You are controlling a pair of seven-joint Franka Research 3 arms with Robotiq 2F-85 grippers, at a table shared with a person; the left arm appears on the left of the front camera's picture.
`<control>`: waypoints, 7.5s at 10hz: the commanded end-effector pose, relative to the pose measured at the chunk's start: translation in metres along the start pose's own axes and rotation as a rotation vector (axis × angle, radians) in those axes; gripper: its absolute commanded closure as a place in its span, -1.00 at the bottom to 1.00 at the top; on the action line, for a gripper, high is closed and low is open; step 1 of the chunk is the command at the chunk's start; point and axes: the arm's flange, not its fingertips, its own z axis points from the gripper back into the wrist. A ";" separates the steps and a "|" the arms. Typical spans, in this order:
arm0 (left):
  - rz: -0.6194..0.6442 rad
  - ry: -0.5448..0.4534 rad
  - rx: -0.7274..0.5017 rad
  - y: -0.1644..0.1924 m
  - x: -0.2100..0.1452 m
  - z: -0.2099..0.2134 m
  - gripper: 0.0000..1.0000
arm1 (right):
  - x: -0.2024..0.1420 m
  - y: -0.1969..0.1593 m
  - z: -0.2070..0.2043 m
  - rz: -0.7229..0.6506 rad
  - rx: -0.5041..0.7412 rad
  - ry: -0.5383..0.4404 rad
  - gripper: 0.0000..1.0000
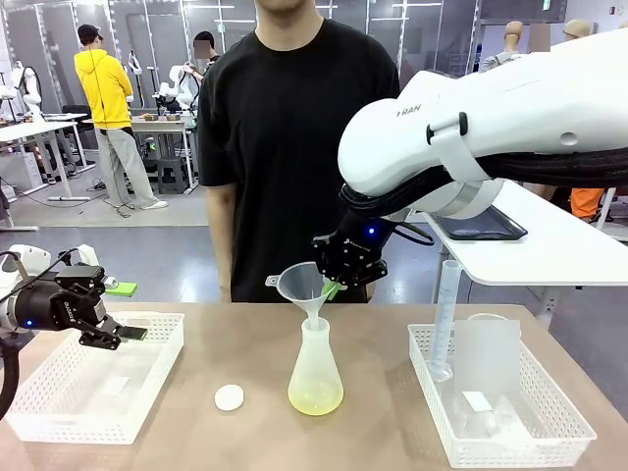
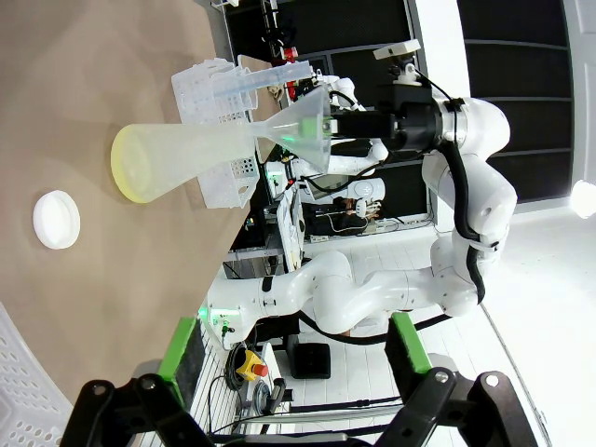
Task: Prepare the solutions needed for the experiment.
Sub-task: Once the solution is in the Big flask , pick up the Plastic Funnel and place it back into the right Organizing basket, then when the human places the Big flask in the center of the table, pick up the Big flask and place it in the left Organizing basket.
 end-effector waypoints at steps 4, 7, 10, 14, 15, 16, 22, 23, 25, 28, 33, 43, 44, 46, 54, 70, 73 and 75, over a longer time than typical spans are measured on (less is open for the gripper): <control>0.007 -0.003 0.003 -0.003 0.002 0.000 -1.00 | -0.024 0.004 0.040 0.091 0.059 -0.104 0.98; 0.007 -0.003 0.003 -0.003 0.002 0.000 -1.00 | -0.029 0.007 0.056 0.116 0.086 -0.142 0.98; 0.007 -0.003 0.003 -0.003 0.002 0.000 -1.00 | -0.037 0.005 0.068 0.151 0.107 -0.116 0.98; 0.007 -0.003 0.003 -0.003 0.002 0.000 -1.00 | -0.066 -0.059 0.097 0.074 0.109 -0.099 0.98; 0.007 -0.003 0.003 -0.003 0.002 0.000 -1.00 | -0.076 -0.079 0.104 0.032 0.093 -0.102 0.98; 0.007 -0.003 0.003 -0.003 0.002 0.000 -1.00 | -0.083 -0.104 0.108 -0.027 0.081 -0.115 0.98; 0.007 -0.003 0.003 -0.003 0.002 0.000 -1.00 | -0.097 -0.235 0.117 -0.363 -0.030 -0.085 0.98; 0.007 -0.003 0.003 -0.003 0.002 0.000 -1.00 | -0.095 -0.243 0.118 -0.392 -0.034 -0.070 0.98; 0.007 -0.003 0.003 -0.003 0.002 0.000 -1.00 | -0.084 -0.251 0.109 -0.449 -0.069 -0.011 0.98; 0.007 -0.003 0.003 -0.003 0.002 0.000 -1.00 | -0.061 -0.249 0.081 -0.549 -0.160 0.016 0.98; 0.007 -0.003 0.003 -0.003 0.002 0.000 -1.00 | -0.035 -0.251 0.040 -0.620 -0.199 0.045 0.98; 0.007 -0.003 0.003 -0.003 0.002 0.000 -1.00 | -0.033 -0.268 0.020 -0.655 -0.198 0.077 -0.26; 0.007 -0.003 0.003 -0.003 0.002 0.000 -1.00 | -0.033 -0.268 0.020 -0.655 -0.198 0.077 -0.26; 0.007 -0.003 0.003 -0.003 0.002 0.000 -1.00 | -0.033 -0.268 0.020 -0.655 -0.198 0.077 -0.26; 0.007 -0.003 0.003 -0.003 0.002 0.000 -1.00 | -0.033 -0.268 0.018 -0.656 -0.196 0.082 -0.27; 0.007 -0.003 0.003 -0.003 0.002 0.000 -1.00 | -0.040 -0.252 0.043 -0.122 0.883 -0.061 -0.27; 0.007 -0.003 0.003 -0.003 0.002 0.000 -1.00 | -0.029 -0.258 0.035 -0.107 0.998 0.007 -0.27; 0.007 -0.003 0.003 -0.003 0.002 0.000 -1.00 | -0.024 -0.266 0.032 -0.106 1.036 0.025 -0.27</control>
